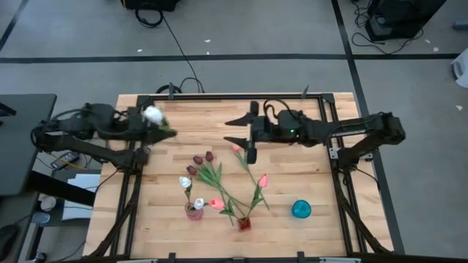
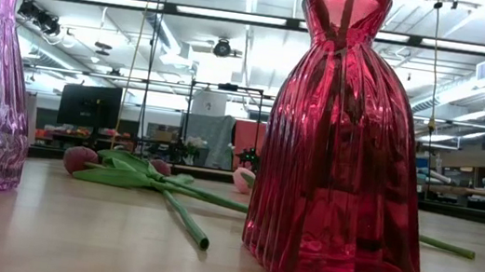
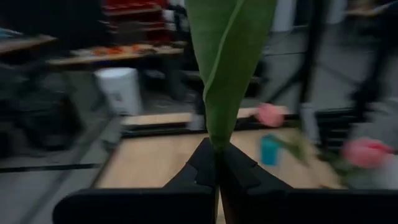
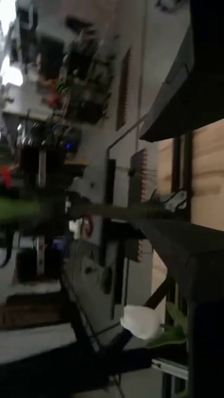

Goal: Sort flowers into vase by color
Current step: Put the white flower into the pink vase

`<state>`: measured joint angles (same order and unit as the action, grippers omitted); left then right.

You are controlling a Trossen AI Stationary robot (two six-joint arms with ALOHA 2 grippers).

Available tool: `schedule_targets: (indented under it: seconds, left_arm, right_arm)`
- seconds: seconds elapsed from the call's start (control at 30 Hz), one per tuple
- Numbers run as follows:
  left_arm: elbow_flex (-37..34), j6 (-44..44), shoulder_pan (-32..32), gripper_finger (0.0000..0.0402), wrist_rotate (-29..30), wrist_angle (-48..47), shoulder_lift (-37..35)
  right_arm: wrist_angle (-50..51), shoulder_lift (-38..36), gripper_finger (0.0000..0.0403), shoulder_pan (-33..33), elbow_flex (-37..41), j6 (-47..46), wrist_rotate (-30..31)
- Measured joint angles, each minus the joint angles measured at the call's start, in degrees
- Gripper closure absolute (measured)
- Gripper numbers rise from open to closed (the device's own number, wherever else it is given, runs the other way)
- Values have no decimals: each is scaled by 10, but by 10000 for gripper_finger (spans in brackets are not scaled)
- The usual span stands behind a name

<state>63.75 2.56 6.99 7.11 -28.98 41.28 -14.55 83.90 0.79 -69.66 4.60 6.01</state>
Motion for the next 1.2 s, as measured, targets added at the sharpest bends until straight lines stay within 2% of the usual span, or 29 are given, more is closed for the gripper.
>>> schedule_targets:
  seconds: [0.17, 0.3, 0.5, 0.63, 0.93, 1.07, 1.2]
  left_arm:
    - [-1, -30, 44, 395, -132, -63, -20]
    - [-33, -29, 104, 395, -160, -35, -9]
    - [-95, -25, 184, 395, -167, 78, 15]
    - [-120, -25, 230, 394, -123, 123, 22]
    - [-230, -11, 327, 394, 16, 299, 20]
    - [-269, 12, 352, 394, 44, 379, 18]
    - [-284, 25, 367, 394, 79, 400, 18]
  right_arm:
    - [27, -59, 180, -14, 60, -26, 36]
    - [9, -114, 184, -46, 126, -68, 30]
    - [-81, -160, 184, -77, 238, -122, 28]
    - [-101, -178, 184, -80, 274, -127, 28]
    - [-94, -189, 184, -76, 278, -136, 28]
    - [-94, -184, 184, -76, 278, -137, 29]
    - [-94, -183, 184, -76, 278, -137, 34]
